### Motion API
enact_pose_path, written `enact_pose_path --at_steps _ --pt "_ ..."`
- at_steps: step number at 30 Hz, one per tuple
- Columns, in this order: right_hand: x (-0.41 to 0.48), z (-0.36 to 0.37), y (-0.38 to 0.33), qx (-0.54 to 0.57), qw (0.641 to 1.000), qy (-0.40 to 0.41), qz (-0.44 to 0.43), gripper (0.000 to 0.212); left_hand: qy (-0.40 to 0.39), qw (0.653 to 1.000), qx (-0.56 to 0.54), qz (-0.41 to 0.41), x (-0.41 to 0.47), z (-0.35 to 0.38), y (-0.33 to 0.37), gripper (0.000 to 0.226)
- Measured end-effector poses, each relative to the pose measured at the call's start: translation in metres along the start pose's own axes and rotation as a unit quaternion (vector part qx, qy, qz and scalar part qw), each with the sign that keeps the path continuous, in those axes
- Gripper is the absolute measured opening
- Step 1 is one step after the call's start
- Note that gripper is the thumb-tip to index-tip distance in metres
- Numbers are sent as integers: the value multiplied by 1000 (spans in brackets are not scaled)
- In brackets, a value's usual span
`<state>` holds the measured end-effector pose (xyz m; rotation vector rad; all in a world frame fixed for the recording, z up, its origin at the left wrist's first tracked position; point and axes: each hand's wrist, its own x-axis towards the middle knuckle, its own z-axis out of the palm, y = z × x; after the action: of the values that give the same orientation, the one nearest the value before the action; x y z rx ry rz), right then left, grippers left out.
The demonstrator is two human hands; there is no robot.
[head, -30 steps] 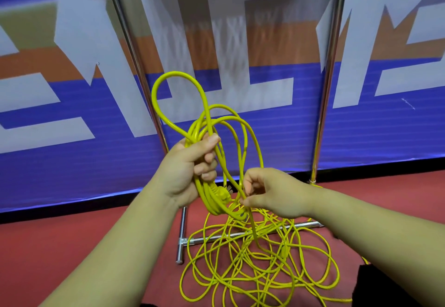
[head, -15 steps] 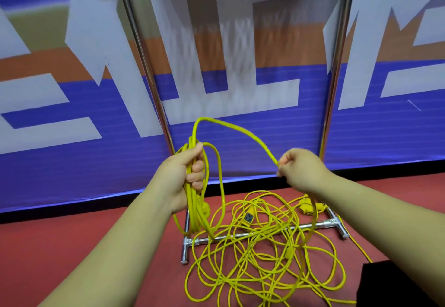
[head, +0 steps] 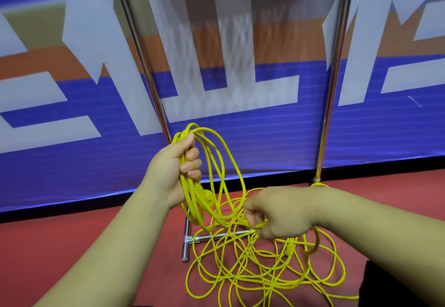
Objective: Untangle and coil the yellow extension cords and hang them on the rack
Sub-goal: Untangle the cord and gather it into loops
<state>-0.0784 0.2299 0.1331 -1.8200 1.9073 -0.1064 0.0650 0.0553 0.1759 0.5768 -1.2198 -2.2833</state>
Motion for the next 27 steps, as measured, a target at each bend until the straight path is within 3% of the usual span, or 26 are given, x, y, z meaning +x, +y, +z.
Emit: enact_pose_path --at_steps 6,12,17,21,24,27 --pt "-10 -10 10 -11 983 181 -42 16 37 983 173 39 0 3 -13 19" --pt "-13 -30 16 42 925 377 -33 21 2 959 282 1 -2 12 -39 7" --pt "-19 -34 22 256 915 302 -78 20 -65 952 300 -15 -1 21 -58 21" --pt "-21 -40 31 340 874 344 -45 19 -140 940 309 -37 -2 25 -61 32" --pt "-21 -41 32 411 854 317 -34 22 -133 935 328 5 -1 32 -59 6" --pt "-23 -38 38 503 831 236 -23 21 -82 956 281 36 3 34 -48 12"
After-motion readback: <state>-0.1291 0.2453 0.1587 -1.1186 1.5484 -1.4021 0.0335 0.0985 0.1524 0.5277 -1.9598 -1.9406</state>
